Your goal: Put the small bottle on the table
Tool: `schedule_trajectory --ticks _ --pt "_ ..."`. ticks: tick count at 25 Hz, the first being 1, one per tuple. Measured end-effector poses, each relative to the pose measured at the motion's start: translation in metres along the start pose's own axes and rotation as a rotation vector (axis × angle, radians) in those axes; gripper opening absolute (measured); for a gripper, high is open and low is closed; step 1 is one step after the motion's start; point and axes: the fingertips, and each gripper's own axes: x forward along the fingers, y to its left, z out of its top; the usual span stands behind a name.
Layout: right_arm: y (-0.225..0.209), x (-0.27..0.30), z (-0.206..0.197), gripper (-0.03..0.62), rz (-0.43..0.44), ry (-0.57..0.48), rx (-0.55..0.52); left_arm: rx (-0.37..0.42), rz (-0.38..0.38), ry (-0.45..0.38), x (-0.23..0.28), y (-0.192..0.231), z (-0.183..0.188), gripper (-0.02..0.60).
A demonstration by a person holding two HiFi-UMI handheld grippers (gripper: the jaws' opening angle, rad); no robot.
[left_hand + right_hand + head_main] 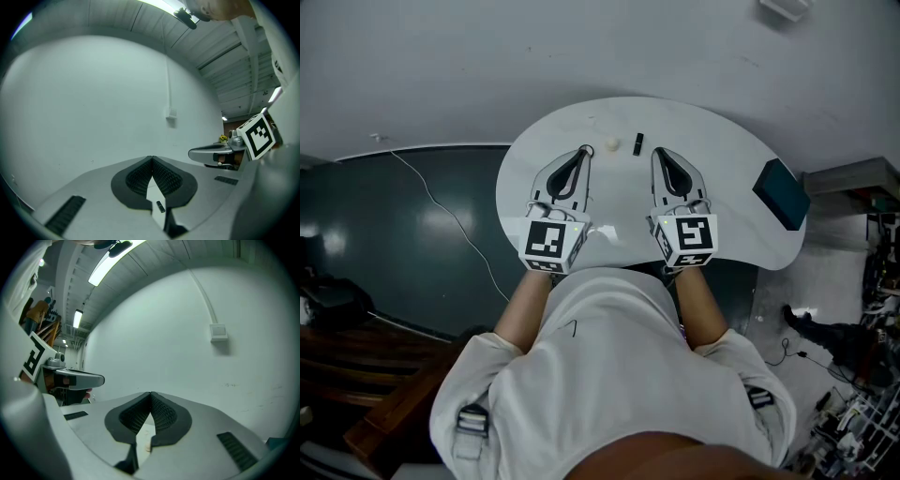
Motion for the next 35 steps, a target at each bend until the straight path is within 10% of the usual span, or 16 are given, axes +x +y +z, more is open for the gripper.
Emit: schedule_trajectory --ticks 35 --pt "-0.009 0.001 -0.007 -0.003 -0.025 0.037 -0.025 -0.014 -0.008 0.023 0.007 0.0 -0.013 0.012"
